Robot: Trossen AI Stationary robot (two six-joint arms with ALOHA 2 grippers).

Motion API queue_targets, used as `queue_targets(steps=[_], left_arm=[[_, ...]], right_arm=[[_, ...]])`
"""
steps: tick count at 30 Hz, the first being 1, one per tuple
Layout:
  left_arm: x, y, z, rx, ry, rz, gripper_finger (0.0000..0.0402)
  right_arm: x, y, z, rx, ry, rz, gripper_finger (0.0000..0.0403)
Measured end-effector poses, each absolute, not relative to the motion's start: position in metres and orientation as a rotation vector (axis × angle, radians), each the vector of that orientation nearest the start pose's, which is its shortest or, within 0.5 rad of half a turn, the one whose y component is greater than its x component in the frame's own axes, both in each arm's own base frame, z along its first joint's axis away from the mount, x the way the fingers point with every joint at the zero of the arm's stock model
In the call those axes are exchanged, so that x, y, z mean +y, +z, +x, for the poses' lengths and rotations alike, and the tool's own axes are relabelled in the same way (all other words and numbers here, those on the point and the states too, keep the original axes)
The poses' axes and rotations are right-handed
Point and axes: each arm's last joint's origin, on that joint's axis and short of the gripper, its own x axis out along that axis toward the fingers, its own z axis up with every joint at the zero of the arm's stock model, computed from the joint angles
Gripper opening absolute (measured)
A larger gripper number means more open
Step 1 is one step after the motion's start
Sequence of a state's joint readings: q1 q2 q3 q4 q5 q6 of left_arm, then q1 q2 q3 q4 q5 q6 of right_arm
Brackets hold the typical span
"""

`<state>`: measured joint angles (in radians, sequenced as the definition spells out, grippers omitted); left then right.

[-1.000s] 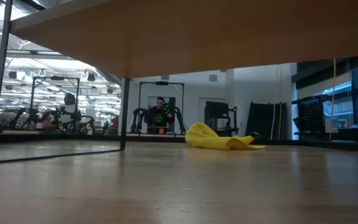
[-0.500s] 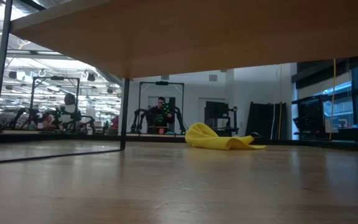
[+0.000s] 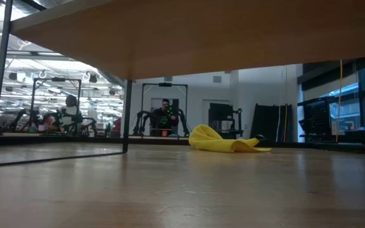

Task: Stack small to large cups/mugs on shelf
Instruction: Put the transparent mug on the shelf

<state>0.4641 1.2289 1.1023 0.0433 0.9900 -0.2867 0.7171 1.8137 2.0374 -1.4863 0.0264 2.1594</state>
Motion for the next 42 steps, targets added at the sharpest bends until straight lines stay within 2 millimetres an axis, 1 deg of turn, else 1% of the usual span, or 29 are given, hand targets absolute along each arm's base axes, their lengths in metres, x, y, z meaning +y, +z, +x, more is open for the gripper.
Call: queue_targets(steps=[6,10,14,17,26,28,32,35,38,42], left_arm=[[0.102,0.374,0.246,0.135,-0.495,-0.336,0.0094],[0.104,0.374,0.246,0.133,-0.487,-0.337,0.0094],[0.104,0.374,0.246,0.134,-0.486,-0.337,0.0094],[0.104,0.373,0.246,0.137,-0.486,-0.340,0.0094],[0.104,0.373,0.246,0.137,-0.485,-0.340,0.0094],[0.104,0.373,0.246,0.137,-0.484,-0.340,0.0094],[0.104,0.373,0.246,0.136,-0.483,-0.340,0.0094],[0.104,0.373,0.246,0.137,-0.483,-0.341,0.0094],[0.104,0.373,0.246,0.137,-0.482,-0.341,0.0094],[0.104,0.373,0.246,0.137,-0.482,-0.341,0.0094]], right_arm=[[0.232,0.368,0.261,1.202,-0.873,1.315,0.0003],[0.234,0.362,0.262,1.208,-0.912,1.286,0.0002],[0.230,0.360,0.258,1.214,-0.982,1.246,0.0002],[0.230,0.360,0.259,1.187,-0.977,1.246,0.0002],[0.230,0.360,0.258,1.188,-0.972,1.238,0.0001],[0.231,0.356,0.257,1.192,-0.989,1.224,0.0001],[0.233,0.340,0.255,1.222,-1.045,1.179,0.0001],[0.233,0.334,0.254,1.230,-1.065,1.161,0.0001],[0.232,0.335,0.254,1.213,-1.063,1.160,0.0000],[0.227,0.342,0.251,1.141,-1.042,1.166,0.0000]])
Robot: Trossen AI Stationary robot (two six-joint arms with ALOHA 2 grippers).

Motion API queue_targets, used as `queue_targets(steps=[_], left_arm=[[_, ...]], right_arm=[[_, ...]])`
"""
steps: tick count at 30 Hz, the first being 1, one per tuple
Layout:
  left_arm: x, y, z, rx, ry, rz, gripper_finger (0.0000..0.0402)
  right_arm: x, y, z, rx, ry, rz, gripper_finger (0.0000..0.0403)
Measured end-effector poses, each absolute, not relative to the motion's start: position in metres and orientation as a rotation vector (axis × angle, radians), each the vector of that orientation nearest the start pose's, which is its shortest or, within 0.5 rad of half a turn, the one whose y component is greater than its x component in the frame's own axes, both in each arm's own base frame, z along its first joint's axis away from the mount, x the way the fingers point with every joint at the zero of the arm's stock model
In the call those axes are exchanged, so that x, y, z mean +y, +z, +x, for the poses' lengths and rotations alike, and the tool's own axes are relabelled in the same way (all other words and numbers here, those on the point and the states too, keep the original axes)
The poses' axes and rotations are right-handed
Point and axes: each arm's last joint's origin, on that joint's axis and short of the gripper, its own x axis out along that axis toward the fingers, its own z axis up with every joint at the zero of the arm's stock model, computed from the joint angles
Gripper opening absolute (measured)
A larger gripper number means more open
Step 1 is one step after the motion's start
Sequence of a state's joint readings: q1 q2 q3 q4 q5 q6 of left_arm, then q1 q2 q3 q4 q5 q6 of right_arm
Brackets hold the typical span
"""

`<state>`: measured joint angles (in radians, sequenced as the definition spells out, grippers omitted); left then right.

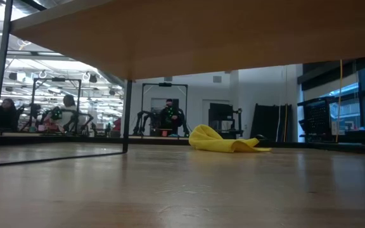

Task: Stack small to large cups/mugs on shelf
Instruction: Put the transparent mug on the shelf

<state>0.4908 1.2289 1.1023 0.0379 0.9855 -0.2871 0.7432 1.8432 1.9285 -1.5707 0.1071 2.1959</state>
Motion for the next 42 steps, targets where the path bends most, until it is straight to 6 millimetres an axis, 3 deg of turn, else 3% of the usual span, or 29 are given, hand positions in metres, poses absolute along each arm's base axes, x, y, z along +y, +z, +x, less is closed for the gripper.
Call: queue_targets(steps=[4,17,26,34,42], left_arm=[[0.104,0.373,0.246,0.137,-0.482,-0.342,0.0094],[0.104,0.373,0.246,0.139,-0.481,-0.344,0.0094],[0.104,0.373,0.246,0.138,-0.480,-0.343,0.0094],[0.104,0.371,0.245,0.160,-0.478,-0.361,0.0094],[0.104,0.371,0.245,0.159,-0.478,-0.354,0.0094]], right_arm=[[0.224,0.344,0.249,1.109,-1.040,1.162,0.0000],[0.220,0.321,0.246,1.107,-1.121,1.083,0.0002],[0.206,0.344,0.237,0.944,-1.055,1.119,0.0004],[0.204,0.356,0.224,1.101,-1.017,1.178,0.0004],[0.185,0.381,0.209,0.968,-0.947,1.236,0.0032]])
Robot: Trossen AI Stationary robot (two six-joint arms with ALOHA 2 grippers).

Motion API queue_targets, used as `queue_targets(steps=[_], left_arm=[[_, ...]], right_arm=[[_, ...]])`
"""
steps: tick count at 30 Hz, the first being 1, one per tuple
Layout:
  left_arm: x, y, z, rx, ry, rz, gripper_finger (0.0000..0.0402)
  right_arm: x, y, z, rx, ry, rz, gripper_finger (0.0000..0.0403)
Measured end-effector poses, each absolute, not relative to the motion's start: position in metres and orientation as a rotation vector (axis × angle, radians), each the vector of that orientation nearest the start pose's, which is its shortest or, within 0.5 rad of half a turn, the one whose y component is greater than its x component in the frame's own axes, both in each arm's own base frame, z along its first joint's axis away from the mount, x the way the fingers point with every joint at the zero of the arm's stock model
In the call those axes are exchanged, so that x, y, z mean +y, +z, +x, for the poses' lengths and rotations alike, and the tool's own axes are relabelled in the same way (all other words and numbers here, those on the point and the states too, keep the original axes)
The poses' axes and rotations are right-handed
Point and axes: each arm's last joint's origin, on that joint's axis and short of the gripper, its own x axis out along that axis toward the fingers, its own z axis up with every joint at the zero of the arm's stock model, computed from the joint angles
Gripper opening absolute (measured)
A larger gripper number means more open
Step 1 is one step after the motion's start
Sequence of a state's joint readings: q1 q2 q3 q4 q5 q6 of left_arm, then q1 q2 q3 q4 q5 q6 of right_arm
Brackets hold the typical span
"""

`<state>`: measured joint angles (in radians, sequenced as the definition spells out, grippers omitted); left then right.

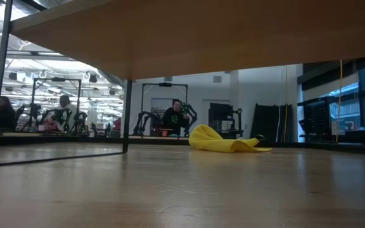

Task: Stack small to large cups/mugs on shelf
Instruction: Put the transparent mug on the shelf

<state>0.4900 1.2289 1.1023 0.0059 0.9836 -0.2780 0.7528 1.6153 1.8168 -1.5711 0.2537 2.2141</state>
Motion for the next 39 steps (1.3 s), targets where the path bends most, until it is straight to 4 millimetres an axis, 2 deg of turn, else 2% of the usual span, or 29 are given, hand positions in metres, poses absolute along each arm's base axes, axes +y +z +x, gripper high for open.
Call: queue_targets(steps=[4,8,13,17,26,39], left_arm=[[0.104,0.371,0.245,0.153,-0.474,-0.335,0.0094],[0.104,0.371,0.246,0.152,-0.467,-0.331,0.0094],[0.105,0.370,0.246,0.152,-0.435,-0.331,0.0094],[0.105,0.370,0.246,0.151,-0.421,-0.330,0.0094],[0.106,0.370,0.247,0.149,-0.394,-0.328,0.0094],[0.106,0.369,0.247,0.149,-0.394,-0.315,0.0094]], right_arm=[[0.171,0.390,0.208,0.878,-0.932,1.249,0.0064],[0.163,0.392,0.220,0.857,-0.885,1.240,0.0080],[0.162,0.389,0.238,0.907,-0.797,1.225,0.0047],[0.165,0.385,0.241,0.978,-0.782,1.225,0.0007],[0.179,0.373,0.257,0.973,-0.776,1.251,0.0003],[0.188,0.357,0.267,1.049,-0.810,1.237,0.0002]])
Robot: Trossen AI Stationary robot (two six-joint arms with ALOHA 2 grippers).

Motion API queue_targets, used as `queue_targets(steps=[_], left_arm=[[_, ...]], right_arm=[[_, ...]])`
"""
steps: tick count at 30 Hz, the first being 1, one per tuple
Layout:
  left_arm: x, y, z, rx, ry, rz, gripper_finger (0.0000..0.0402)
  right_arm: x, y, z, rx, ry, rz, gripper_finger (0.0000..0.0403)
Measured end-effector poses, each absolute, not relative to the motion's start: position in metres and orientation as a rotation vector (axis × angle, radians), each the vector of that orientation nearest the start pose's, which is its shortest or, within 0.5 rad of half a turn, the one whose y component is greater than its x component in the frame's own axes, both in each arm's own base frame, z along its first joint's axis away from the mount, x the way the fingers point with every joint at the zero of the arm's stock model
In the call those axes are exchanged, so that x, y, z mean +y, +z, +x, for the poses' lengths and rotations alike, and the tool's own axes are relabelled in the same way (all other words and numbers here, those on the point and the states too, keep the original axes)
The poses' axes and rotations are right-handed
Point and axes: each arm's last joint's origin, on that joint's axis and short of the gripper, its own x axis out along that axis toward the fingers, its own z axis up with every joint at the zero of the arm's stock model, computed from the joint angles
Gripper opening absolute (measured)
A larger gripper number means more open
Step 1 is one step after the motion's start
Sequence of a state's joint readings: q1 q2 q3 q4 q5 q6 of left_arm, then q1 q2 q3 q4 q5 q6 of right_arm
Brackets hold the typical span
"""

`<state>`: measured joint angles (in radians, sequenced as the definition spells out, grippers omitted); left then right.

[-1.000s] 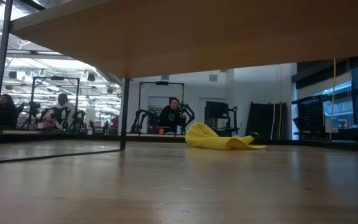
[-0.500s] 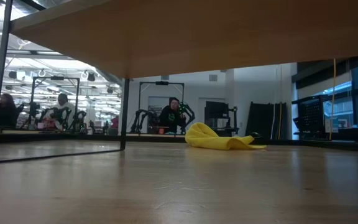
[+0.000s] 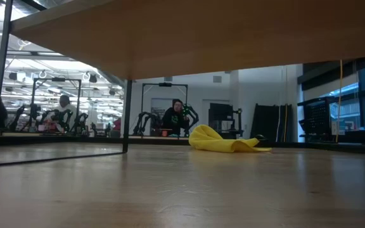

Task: Stack small to large cups/mugs on shelf
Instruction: Put the transparent mug on the shelf

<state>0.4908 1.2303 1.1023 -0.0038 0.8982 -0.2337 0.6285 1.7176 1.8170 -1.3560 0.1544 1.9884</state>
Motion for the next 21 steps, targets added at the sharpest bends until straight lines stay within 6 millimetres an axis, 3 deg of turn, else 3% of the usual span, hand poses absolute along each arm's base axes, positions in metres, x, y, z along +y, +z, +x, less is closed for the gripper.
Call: queue_targets(steps=[12,21], left_arm=[[0.106,0.368,0.247,0.158,-0.393,-0.319,0.0094],[0.106,0.368,0.247,0.151,-0.395,-0.289,0.0094]], right_arm=[[0.192,0.356,0.261,1.143,-0.812,1.242,0.0003],[0.204,0.355,0.245,1.260,-0.859,1.253,0.0003]])
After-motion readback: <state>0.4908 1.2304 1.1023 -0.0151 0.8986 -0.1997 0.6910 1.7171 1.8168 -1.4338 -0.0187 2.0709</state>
